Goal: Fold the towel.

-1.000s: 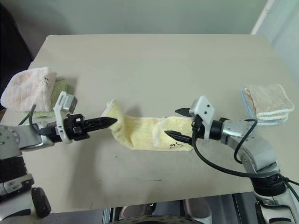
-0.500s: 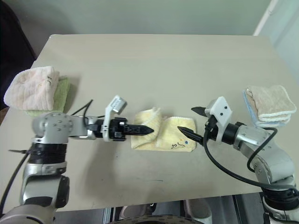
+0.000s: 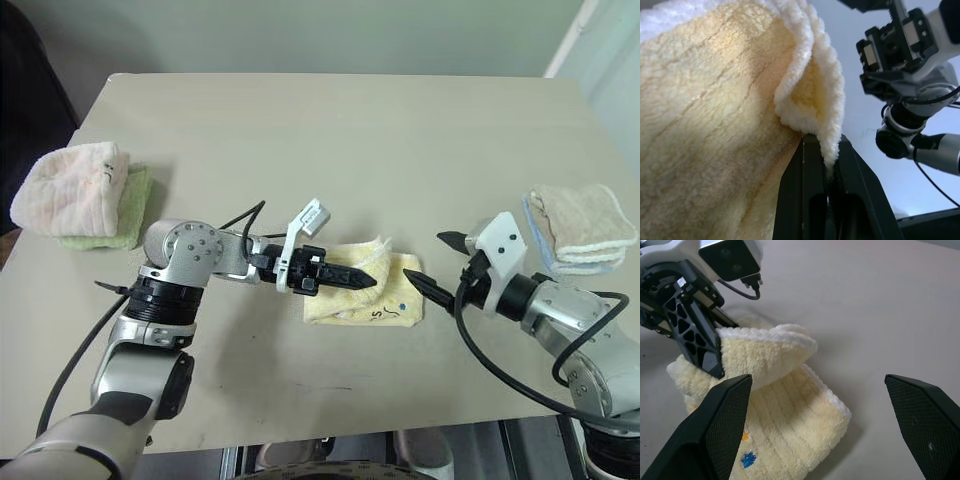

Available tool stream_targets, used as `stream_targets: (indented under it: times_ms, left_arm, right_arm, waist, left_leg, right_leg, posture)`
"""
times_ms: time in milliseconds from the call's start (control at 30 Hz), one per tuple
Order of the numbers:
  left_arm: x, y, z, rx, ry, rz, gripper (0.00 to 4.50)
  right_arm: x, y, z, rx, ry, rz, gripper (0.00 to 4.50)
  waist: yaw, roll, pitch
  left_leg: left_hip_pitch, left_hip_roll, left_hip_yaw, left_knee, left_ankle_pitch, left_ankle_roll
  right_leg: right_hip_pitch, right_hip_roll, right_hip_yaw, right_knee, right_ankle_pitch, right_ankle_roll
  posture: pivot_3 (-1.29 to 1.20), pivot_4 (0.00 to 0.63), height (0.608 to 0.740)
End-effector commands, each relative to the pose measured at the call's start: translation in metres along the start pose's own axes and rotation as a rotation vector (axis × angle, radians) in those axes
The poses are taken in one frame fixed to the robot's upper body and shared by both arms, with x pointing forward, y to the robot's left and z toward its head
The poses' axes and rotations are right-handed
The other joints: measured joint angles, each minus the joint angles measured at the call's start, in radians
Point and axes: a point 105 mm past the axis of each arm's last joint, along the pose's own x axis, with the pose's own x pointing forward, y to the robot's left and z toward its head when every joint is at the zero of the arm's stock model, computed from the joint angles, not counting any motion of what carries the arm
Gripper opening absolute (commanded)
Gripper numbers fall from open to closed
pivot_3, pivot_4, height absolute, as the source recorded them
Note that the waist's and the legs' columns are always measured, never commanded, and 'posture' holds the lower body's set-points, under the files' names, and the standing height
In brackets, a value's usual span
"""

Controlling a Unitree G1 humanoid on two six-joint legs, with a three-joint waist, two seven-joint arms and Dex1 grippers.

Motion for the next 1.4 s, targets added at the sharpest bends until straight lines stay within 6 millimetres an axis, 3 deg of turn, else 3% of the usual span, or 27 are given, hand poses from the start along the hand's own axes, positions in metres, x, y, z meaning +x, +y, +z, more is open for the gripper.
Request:
stream_targets:
  times_ms: [33, 300, 533, 700, 1167, 1400]
  left_arm:
    - [0.006, -0.009, 0.002, 0.06, 0.025, -0.024, 0.03]
    - [0.02, -0.023, 0.008, 0.133, 0.051, -0.086, 0.03]
    - [0.041, -0.013, -0.005, 0.172, 0.131, -0.027, 0.03]
    - [0.053, -0.019, 0.002, 0.171, 0.109, -0.081, 0.03]
    - [0.048, -0.009, 0.005, 0.178, 0.093, -0.042, 0.03]
    - [0.058, -0.014, 0.003, 0.164, 0.085, -0.06, 0.03]
  right_arm:
    - [-0.007, 0.0, 0.011, -0.039, -0.029, -0.029, 4.5]
    - [-0.008, -0.003, 0.01, -0.052, -0.014, -0.037, 4.5]
    - [-0.006, -0.004, 0.013, -0.062, -0.022, -0.043, 4.5]
    - [-0.006, -0.002, 0.01, -0.071, -0.011, -0.048, 4.5]
    - [-0.008, -0.002, 0.007, -0.063, -0.006, -0.059, 4.5]
    - [-0.009, -0.005, 0.011, -0.069, -0.014, -0.062, 4.5]
  waist:
    - [0.001, 0.0, 0.0]
    - [0.002, 0.0, 0.0]
    - [0.003, 0.0, 0.0]
    - [0.004, 0.0, 0.0]
    - [0.005, 0.0, 0.0]
    - [0.006, 0.0, 0.0]
  left_leg:
    - [0.0, 0.0, 0.0, 0.0, 0.0, 0.0]
    - [0.0, -0.001, 0.0, 0.003, -0.002, 0.003]
    - [0.0, -0.001, 0.0, 0.003, -0.002, 0.003]
    - [0.0, -0.002, 0.0, 0.003, -0.002, 0.004]
    - [0.0, -0.001, 0.0, 0.003, -0.003, 0.005]
    - [0.0, -0.001, 0.0, 0.003, -0.004, 0.007]
  right_leg:
    - [0.0, 0.0, 0.0, 0.0, 0.0, 0.001]
    - [0.002, -0.001, 0.0, 0.0, 0.0, 0.003]
    - [0.002, -0.001, 0.0, -0.001, 0.0, 0.004]
    - [0.003, -0.002, 0.001, -0.002, 0.0, 0.005]
    - [0.004, -0.002, 0.001, -0.004, 0.001, 0.007]
    - [0.007, -0.002, 0.001, -0.011, 0.003, 0.009]
  posture:
    - [0.0, 0.15, 0.74]
    - [0.0, 0.15, 0.74]
    - [0.0, 0.15, 0.74]
    - [0.0, 0.15, 0.74]
    - [0.0, 0.15, 0.74]
    - [0.0, 0.15, 0.74]
